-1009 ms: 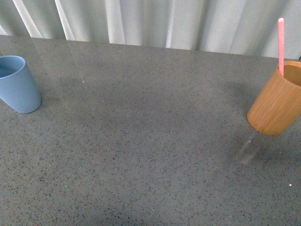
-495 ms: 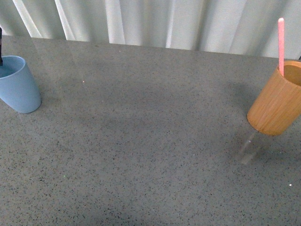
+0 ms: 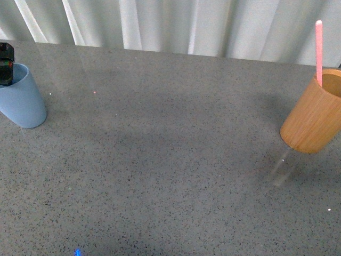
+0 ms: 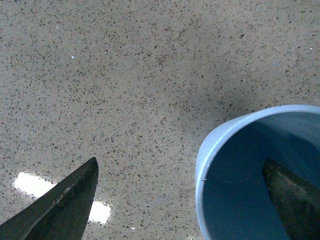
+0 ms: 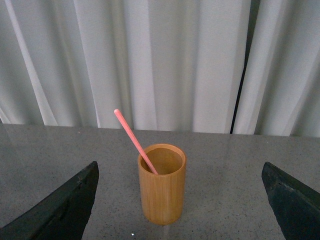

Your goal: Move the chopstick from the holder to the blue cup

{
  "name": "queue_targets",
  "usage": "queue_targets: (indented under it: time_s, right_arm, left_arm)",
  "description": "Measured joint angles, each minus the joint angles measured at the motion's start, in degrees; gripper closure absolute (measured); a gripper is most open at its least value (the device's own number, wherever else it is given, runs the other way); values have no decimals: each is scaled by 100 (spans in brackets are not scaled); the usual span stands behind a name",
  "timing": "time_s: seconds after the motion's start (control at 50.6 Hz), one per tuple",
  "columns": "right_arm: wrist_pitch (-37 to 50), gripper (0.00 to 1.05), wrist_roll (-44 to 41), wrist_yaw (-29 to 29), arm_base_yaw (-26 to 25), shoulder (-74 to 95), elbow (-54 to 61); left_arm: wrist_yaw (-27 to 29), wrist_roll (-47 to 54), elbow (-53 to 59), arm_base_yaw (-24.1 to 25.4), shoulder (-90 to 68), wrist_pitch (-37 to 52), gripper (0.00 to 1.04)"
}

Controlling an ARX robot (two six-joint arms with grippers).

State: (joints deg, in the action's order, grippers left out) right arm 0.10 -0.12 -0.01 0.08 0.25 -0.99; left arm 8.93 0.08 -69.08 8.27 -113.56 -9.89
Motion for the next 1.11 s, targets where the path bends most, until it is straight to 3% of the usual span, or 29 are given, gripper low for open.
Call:
queue_targets:
  time_s: [0.178,0.297,0.534,0.949,1.108]
  right_arm:
    - [0,10,0,0,0,0,0]
    - [0,10,0,0,0,0,0]
    - [0,10,0,0,0,0,0]
    - [0,10,0,0,0,0,0]
    - [0,10,0,0,0,0,0]
  left_arm:
    - [74,-59,-125,-57,-59,-170,41]
    - [-87,-59,-205,-129,-142,-374,66]
    - [-310,-66,-404,-212,-319,-890,102]
    - [-540,33,-610,-553,-138,-1394,101]
    - [-678,118,-669,-1263,614,-1690,101]
